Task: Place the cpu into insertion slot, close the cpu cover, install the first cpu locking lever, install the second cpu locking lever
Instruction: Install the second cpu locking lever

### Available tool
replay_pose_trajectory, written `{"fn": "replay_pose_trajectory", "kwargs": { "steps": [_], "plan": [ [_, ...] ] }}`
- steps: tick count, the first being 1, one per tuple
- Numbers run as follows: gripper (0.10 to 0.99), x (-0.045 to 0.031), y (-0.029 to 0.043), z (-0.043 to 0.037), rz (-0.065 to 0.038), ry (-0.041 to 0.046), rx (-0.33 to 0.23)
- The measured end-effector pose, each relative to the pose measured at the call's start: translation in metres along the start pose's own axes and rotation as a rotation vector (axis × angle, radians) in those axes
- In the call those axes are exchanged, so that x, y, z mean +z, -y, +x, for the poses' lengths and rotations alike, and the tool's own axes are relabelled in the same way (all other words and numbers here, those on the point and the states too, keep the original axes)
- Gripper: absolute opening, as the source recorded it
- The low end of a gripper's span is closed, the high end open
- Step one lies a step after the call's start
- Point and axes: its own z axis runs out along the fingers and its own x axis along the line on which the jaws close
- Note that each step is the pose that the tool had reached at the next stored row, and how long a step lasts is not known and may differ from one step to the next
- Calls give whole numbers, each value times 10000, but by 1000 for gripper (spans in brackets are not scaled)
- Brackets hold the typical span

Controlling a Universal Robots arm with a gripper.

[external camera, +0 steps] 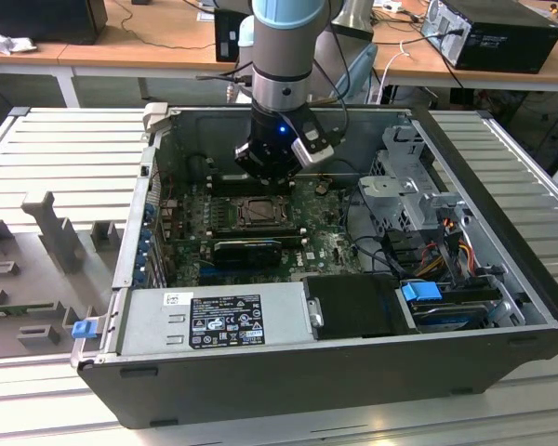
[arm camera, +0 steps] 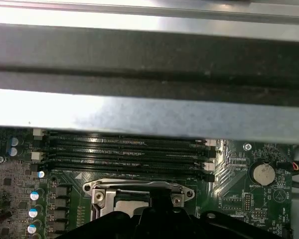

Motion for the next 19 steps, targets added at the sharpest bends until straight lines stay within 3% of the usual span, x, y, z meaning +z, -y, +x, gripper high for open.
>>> {"fn": "replay_pose_trajectory", "kwargs": {
  "steps": [5,9,19],
  "plan": [
    [106,-11,10,0,1,-1,5],
    [106,-63,7,-1,0,0,8],
    [106,-58,32,-2,2,-1,8]
  ]
}}
